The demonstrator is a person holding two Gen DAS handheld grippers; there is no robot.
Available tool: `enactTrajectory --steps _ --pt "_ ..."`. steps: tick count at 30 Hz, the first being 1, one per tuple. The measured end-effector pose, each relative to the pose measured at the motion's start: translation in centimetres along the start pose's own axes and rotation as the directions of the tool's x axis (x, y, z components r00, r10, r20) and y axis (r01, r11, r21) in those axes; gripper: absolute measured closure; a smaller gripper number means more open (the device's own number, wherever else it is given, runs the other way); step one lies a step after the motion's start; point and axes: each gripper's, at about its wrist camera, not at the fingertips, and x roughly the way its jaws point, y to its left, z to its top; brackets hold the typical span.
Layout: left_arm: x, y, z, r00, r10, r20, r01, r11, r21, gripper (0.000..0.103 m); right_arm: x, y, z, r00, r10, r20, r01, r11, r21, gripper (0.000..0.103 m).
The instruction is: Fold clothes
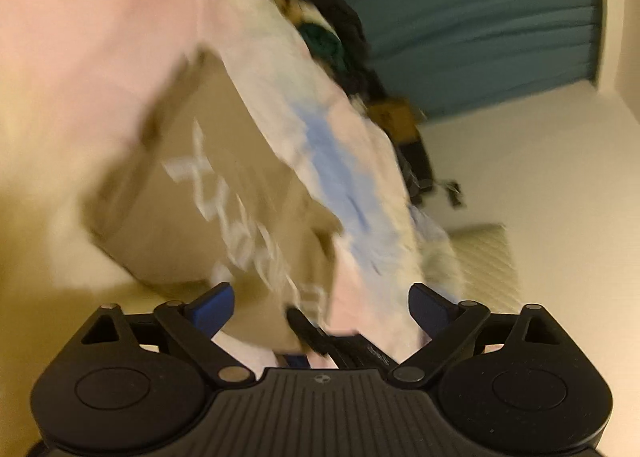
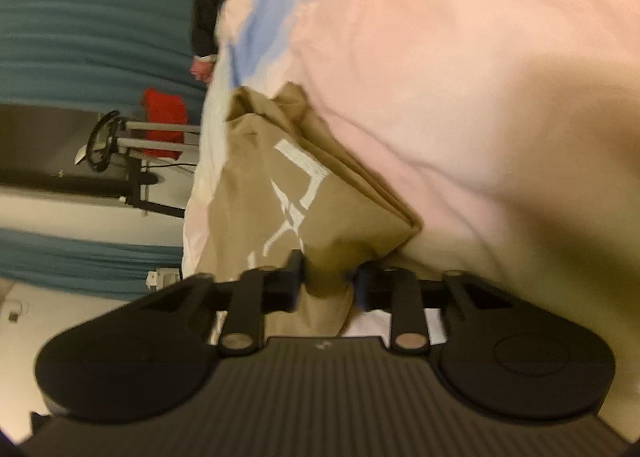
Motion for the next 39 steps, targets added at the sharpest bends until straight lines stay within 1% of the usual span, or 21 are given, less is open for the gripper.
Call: enactTrajectory --steps 1,3,7,10,11,13,14,16,19,20,22,25,28,31,33,36,39 --pt "0.5 0.3 -0.1 0.999 -0.031 -0.02 0.031 0.999 -0.02 0.008 -0.1 0.5 -0.1 1.0 0.006 0.009 -0.006 1.0 -0.03 0.082" --pt "2.3 1.1 -0.6 0.997 -0.055 -0.057 0.052 0.997 -0.061 0.008 -0.8 1.3 0.0 0.998 0.057 0.022 -0.056 0.997 -0.054 0.084" --pt "3.1 2.6 -0.3 0.999 -0.052 -0.003 0.051 0.991 -0.124 0.009 -2.2 2.4 0.4 0.98 0.194 0.038 -0.191 0.979 -0.065 0.086" --pt "3.6 3.7 -0.1 0.998 -0.046 0.04 0.052 0.984 -0.17 0.013 -3.2 2.8 0.7 0.967 0.251 0.051 -0.246 0.965 -0.09 0.086" --pt "3.1 4.2 0.1 0.996 -0.053 0.071 0.065 0.979 -0.193 0.015 -3.5 2.9 0.9 0.965 0.257 0.057 -0.25 0.963 -0.101 0.086" --pt "2.3 5.3 0.2 0.99 -0.068 0.126 0.099 0.96 -0.26 0.028 -3.7 3.2 1.1 0.963 0.26 0.067 -0.251 0.961 -0.111 0.086" --pt "2.1 5.5 0.1 0.988 -0.061 0.142 0.098 0.957 -0.272 0.031 -3.7 3.2 1.2 0.963 0.261 0.071 -0.252 0.962 -0.106 0.086" --pt "1.6 5.8 0.0 0.984 -0.045 0.17 0.094 0.953 -0.29 0.045 -3.8 3.1 1.3 0.962 0.261 0.077 -0.253 0.963 -0.095 0.086" --pt "1.2 6.0 -0.2 0.979 -0.029 0.201 0.092 0.946 -0.309 0.054 -4.2 3.3 1.2 0.96 0.266 0.082 -0.258 0.962 -0.093 0.087" --pt "1.1 5.9 -0.2 0.979 -0.031 0.203 0.095 0.946 -0.31 0.054 -4.3 3.4 1.2 0.959 0.27 0.084 -0.262 0.96 -0.095 0.087" --pt "1.1 5.2 0.0 0.979 -0.028 0.201 0.086 0.955 -0.284 0.059 -4.8 3.5 1.1 0.956 0.282 0.085 -0.273 0.957 -0.1 0.087" --pt "1.0 4.0 0.2 0.977 -0.053 0.207 0.109 0.957 -0.267 0.065 -5.8 4.0 1.2 0.949 0.302 0.089 -0.293 0.951 -0.104 0.087" --pt "1.2 1.9 0.6 0.981 -0.058 0.185 0.103 0.965 -0.242 0.067 -7.0 4.8 1.7 0.942 0.32 0.102 -0.311 0.946 -0.095 0.087" --pt "1.9 -1.3 1.8 0.988 -0.042 0.145 0.069 0.98 -0.184 0.068 -8.5 5.9 2.9 0.936 0.324 0.136 -0.314 0.945 -0.09 0.087" --pt "3.6 -4.0 2.8 0.993 -0.012 0.114 0.03 0.988 -0.153 0.068 -9.0 6.4 4.5 0.934 0.319 0.16 -0.311 0.948 -0.072 0.087" --pt "7.1 -7.7 5.2 0.997 0.02 0.071 -0.009 0.989 -0.146 0.068 -9.4 7.9 8.2 0.935 0.299 0.19 -0.287 0.954 -0.09 0.087" --pt "12.6 -11.9 8.0 0.999 0.018 0.042 -0.013 0.992 -0.129 0.068 -9.2 9.4 13.3 0.93 0.288 0.227 -0.274 0.957 -0.091 0.087"
